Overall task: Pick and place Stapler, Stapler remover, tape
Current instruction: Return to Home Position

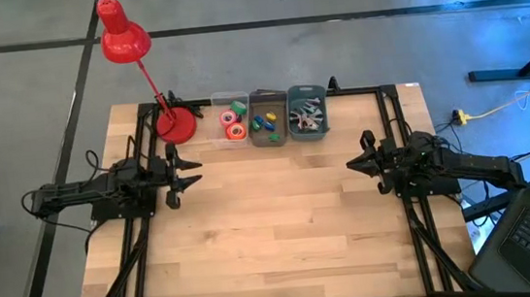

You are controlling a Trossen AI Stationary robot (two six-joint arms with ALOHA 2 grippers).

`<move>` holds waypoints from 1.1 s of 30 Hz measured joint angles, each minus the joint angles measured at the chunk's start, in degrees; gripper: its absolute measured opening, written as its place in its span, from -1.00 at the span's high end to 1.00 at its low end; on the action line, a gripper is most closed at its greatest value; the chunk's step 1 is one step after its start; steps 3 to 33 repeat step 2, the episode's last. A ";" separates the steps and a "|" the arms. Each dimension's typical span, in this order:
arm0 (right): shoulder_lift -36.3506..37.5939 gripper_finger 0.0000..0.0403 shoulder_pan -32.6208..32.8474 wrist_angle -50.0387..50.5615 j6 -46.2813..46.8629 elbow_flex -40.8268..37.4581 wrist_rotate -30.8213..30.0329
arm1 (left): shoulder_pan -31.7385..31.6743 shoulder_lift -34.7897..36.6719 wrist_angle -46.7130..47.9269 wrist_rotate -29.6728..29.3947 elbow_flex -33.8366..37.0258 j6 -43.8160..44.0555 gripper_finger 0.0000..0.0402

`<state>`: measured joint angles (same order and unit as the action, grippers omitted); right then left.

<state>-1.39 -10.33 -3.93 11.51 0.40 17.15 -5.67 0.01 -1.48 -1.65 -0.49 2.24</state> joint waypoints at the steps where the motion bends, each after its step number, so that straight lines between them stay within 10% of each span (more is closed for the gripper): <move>1: 0.00 0.83 0.00 -0.01 0.00 0.00 0.00 | 0.00 0.00 0.00 0.00 0.00 0.00 0.25; 33: 0.00 0.83 0.00 -0.01 0.00 0.00 0.00 | 0.00 0.00 0.00 0.00 0.00 0.00 0.25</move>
